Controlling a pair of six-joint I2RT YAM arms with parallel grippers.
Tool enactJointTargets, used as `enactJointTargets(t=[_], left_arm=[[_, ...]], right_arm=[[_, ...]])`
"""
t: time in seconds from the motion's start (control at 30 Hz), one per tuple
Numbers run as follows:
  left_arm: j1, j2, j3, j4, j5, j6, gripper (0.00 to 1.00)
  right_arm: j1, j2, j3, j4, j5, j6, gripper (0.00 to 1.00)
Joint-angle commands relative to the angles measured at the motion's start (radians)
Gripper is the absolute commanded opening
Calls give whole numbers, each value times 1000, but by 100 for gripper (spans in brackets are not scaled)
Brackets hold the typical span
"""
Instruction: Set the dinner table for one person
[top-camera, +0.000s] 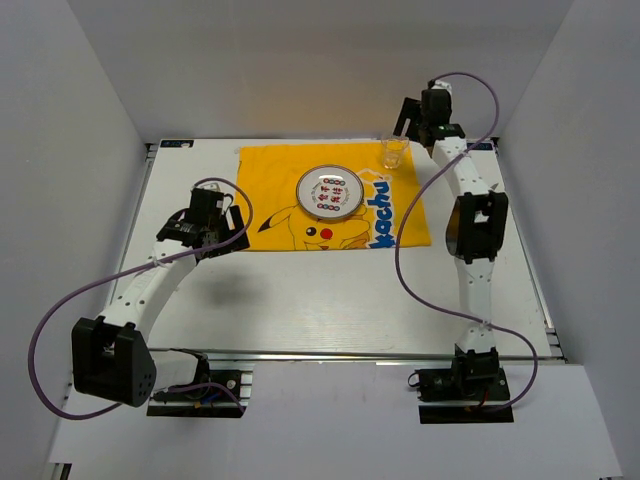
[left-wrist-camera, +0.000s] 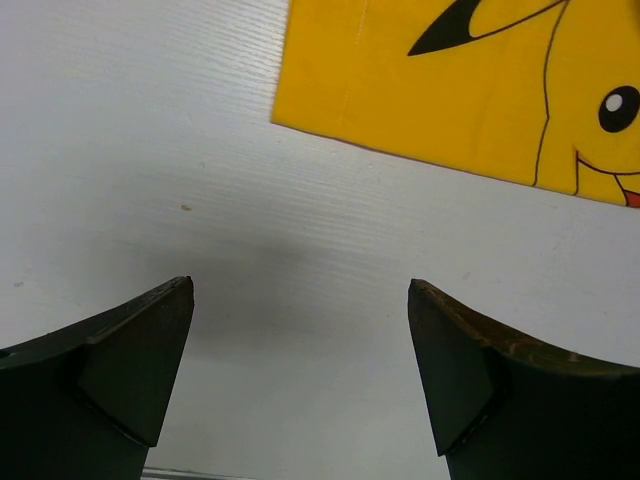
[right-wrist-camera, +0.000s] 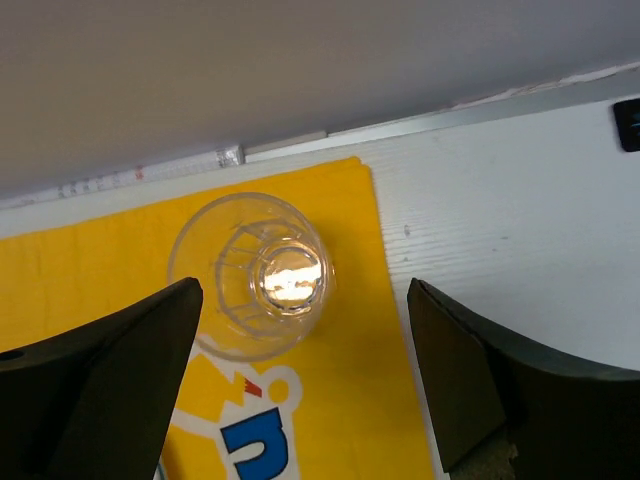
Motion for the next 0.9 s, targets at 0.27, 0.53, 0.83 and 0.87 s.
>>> enactJointTargets(t=[0.27,0.53,0.83,0.87], left_arm=[[5,-101,25,-44,-176,-79,98],[5,-157,19,-30,-128,-72,98],[5,-186,10,-32,-116,-69,98],[5,-188,8,-32,-118,-69,98]], right_arm=[[-109,-1027,-1082,335,24,218,89],[-136,-1168,-1198,-107,298,187,89],[-245,-1085,-1203,-160,264,207,89],[-256,-1032,-1195,-157,236,191,89]])
